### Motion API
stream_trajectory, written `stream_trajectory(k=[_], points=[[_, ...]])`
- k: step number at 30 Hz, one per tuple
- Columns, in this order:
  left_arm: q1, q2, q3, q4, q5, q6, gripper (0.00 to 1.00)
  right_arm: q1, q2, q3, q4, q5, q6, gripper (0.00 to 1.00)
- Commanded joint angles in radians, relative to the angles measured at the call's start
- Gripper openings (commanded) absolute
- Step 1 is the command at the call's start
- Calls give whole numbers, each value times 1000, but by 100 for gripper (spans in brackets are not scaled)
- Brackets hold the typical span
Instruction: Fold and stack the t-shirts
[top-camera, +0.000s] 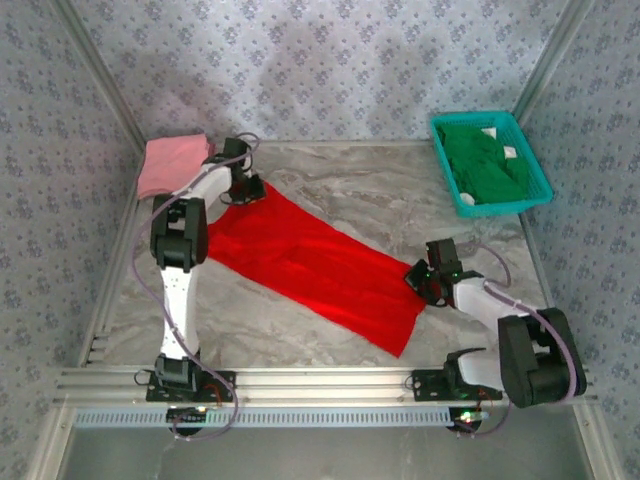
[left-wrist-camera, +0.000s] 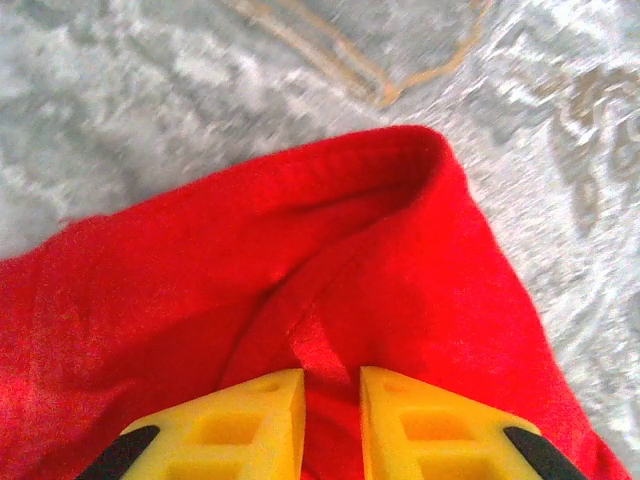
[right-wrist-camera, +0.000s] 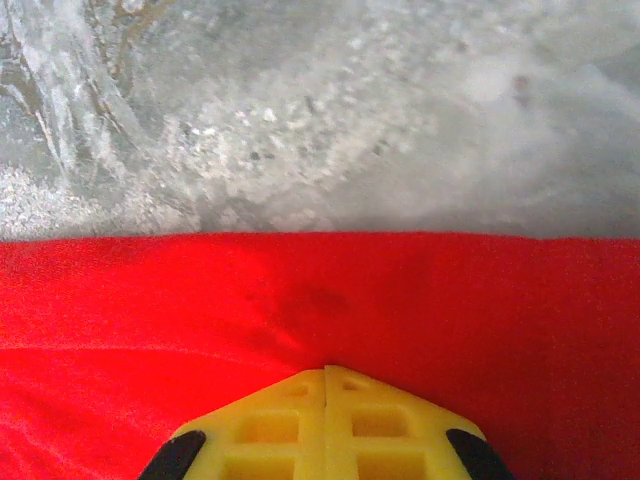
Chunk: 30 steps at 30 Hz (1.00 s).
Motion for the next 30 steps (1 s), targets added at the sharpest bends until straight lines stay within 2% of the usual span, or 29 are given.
stream_trajectory(k=[1,6,10,12,15,17,22,25,27,29,30], points=[[-22,117,114,-36,45,-21,22,-5,13,-36,-54,47,37,0],[-90,354,512,-152,65,-35,21,20,23,-49,-9,13,79,0],[-115,598,945,-196,94,-121,21,110,-32,-75,-31,53,154,4],[-115,648,1046,-148,95,-158,23,168,-61,-95,-32,70,184,6],[-114,597,971,-5,107,-180,23,295,-80,-106,-26,85,216,9],[-112,549,939,29,100,-159,28,358,-97,-86,-45,89,192,13],[-53,416,940,-92,66,-98,31,379,-200,67,-257,232,63,18],[-21,285,902,-211,-35,-22,29,360,-211,153,-312,256,-54,22],[-11,131,697,-155,-88,26,30,331,-166,214,-317,233,-141,25],[25,-127,243,159,-18,-30,36,307,-80,288,-328,212,-223,26],[46,-225,98,269,-4,-77,38,301,-38,319,-331,208,-257,27]])
